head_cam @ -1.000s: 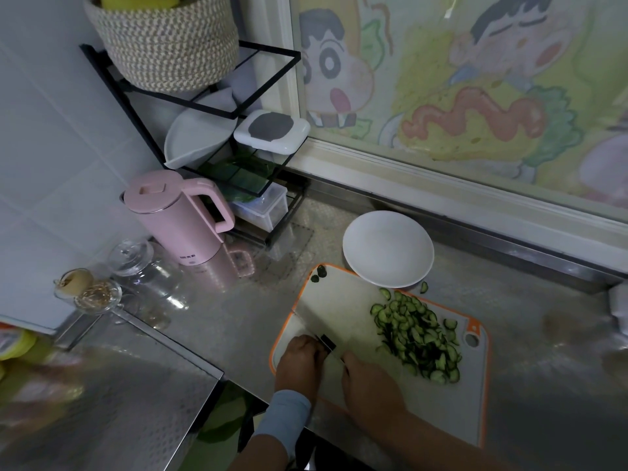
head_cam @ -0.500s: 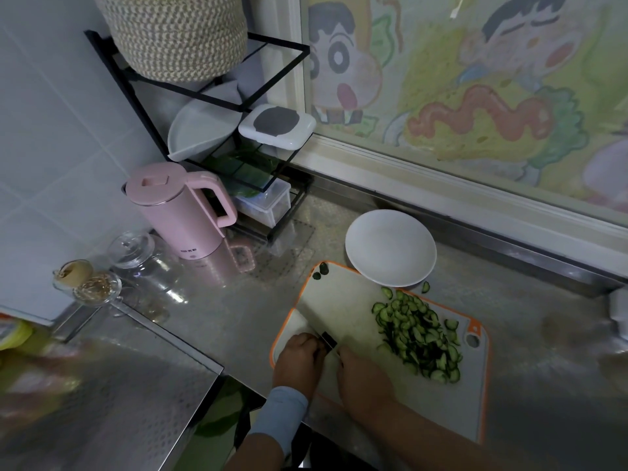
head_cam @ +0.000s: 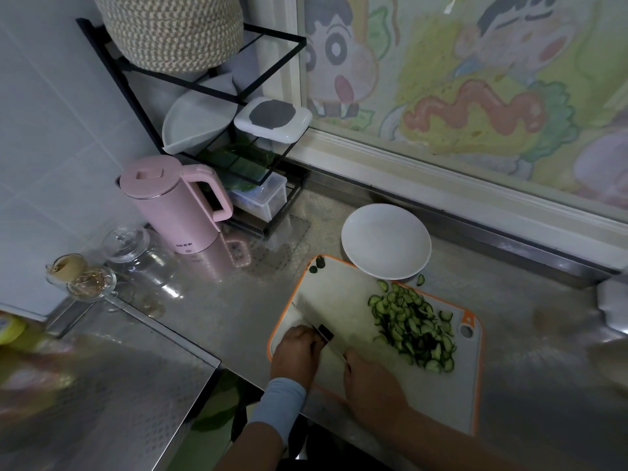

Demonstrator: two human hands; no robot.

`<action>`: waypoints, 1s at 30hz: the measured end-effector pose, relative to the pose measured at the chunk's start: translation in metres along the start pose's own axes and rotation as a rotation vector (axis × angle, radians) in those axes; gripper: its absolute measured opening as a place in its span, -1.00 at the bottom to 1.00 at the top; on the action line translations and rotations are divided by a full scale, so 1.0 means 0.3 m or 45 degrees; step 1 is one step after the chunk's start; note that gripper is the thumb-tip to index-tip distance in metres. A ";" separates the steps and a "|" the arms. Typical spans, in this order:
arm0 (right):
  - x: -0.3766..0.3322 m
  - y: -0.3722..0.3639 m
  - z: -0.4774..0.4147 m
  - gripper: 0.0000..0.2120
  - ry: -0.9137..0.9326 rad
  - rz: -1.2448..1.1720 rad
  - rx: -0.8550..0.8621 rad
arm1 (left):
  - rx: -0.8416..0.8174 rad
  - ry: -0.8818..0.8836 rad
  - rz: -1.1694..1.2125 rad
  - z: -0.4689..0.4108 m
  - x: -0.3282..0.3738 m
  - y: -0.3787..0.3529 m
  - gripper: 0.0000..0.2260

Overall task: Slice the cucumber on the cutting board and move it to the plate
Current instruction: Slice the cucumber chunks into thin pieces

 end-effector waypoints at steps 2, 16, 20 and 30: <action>0.009 -0.009 0.002 -0.70 -0.008 -0.037 -0.014 | 0.006 0.005 0.005 0.002 0.000 -0.001 -0.81; -0.052 0.008 -0.100 -0.66 0.002 0.043 -0.006 | 0.023 0.045 0.046 0.006 -0.002 0.012 -0.91; -0.026 0.007 -0.033 -0.71 -0.019 0.097 0.007 | 0.013 0.053 0.059 0.004 -0.005 0.005 -0.90; 0.018 -0.007 0.040 -0.78 -0.015 0.010 -0.010 | 0.032 0.047 0.044 0.007 -0.008 -0.001 -0.94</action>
Point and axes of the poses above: each hand's wrist, its own z-axis away from the middle knuckle, its own y-axis out of the back of the hand, x = y × z, the point moved 3 cm from there along -z, towards the middle knuckle, and after that the axes turned 8 degrees about -x, right-handed, at the moved point
